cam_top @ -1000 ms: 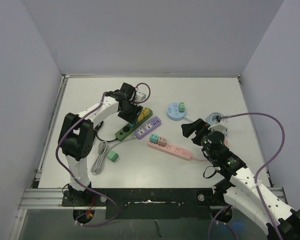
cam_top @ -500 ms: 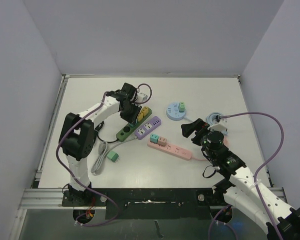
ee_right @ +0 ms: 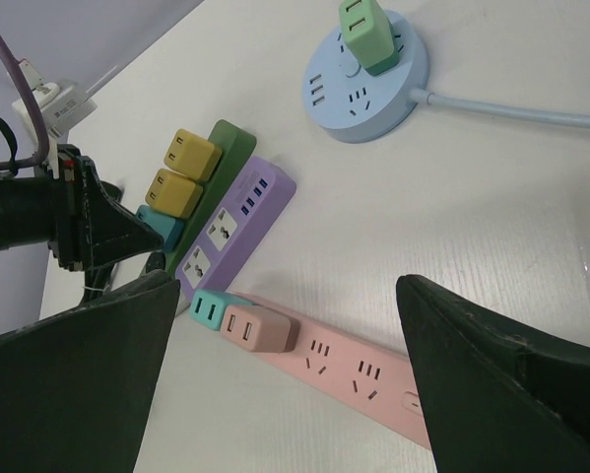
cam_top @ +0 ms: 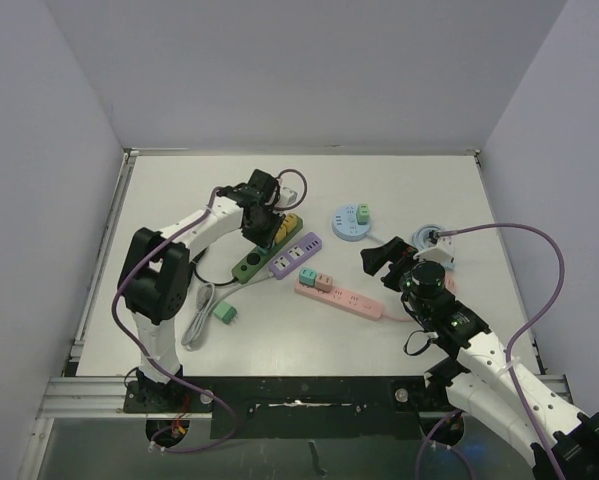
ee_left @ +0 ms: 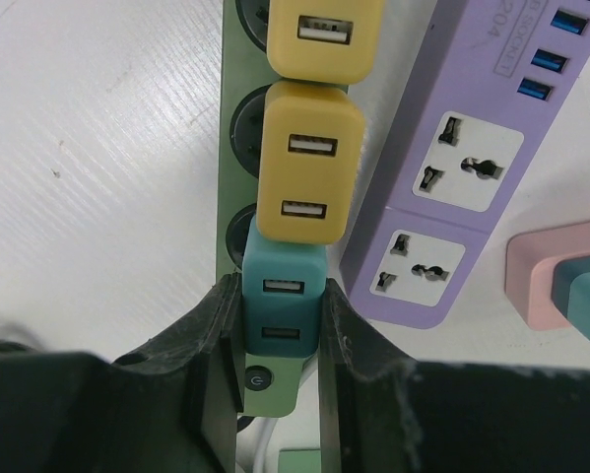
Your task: Insert the plug
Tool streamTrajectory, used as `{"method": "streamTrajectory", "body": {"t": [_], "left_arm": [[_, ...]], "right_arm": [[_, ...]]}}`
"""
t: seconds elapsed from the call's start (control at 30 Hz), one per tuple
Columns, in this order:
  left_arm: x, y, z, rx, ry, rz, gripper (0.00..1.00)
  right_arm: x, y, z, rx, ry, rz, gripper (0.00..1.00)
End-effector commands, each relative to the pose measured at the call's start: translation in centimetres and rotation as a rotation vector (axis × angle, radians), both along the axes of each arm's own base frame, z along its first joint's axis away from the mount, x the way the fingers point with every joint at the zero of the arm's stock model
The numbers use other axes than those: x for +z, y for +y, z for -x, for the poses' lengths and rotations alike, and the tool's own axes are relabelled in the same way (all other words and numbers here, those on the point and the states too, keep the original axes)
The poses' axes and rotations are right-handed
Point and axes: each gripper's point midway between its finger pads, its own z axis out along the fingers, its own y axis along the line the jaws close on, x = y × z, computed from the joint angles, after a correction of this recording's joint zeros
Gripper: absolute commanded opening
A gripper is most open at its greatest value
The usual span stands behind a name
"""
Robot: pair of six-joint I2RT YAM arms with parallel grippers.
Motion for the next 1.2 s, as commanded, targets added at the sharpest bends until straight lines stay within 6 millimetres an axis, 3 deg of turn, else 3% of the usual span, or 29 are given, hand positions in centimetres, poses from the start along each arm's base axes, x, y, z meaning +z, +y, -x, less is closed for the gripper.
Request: {"method": "streamTrajectory", "body": {"t": [0.0, 0.27, 0.4, 0.47, 0.5, 0.6, 0.7, 0.8, 0.97, 1.17], "left_arm": [[-9.0, 4.3, 2.9, 0.086, 0.152, -0.237, 0.00], [-11.9, 4.4, 4.6, 0.087, 0.226, -0.218, 0.00], [-11.0, 4.1, 4.1, 0.102, 0.217, -0.176, 0.00], [-8.6, 3.4, 2.8, 0.111, 0.167, -0.149, 0.01], [-7.0, 3.0, 2.0, 0.115, 0.136, -0.128, 0.11], [0.0, 1.0, -1.0, 0.119, -0.012, -0.015, 0.35], [6.6, -0.1, -3.0, 0.128, -0.146, 0.090, 0.48], [11.9, -0.4, -3.7, 0.141, -0.264, 0.191, 0.57], [17.7, 1.4, -3.0, 0.240, -0.445, 0.337, 0.64], [21.4, 5.8, -0.5, 0.429, -0.571, 0.515, 0.68]], "right_arm": [[1.4, -0.4, -0.8, -0.032, -0.059, -0.012, 0.98], [1.8, -0.7, -0.7, -0.041, -0.069, -0.014, 0.98], [2.0, -0.8, -0.6, -0.044, -0.072, -0.015, 0.98], [2.1, -0.8, -0.6, -0.040, -0.073, -0.011, 0.98], [2.2, -0.8, -0.6, -0.037, -0.074, -0.007, 0.98], [2.4, -0.8, -0.8, -0.040, -0.067, 0.008, 0.98], [2.5, -1.0, -0.9, -0.052, -0.054, 0.024, 0.98], [2.6, -1.2, -1.0, -0.056, -0.048, 0.039, 0.99], [3.3, 0.1, -1.2, 0.033, -0.053, 0.085, 1.00], [3.5, 3.2, -1.9, 0.243, -0.036, 0.218, 0.99]]}}
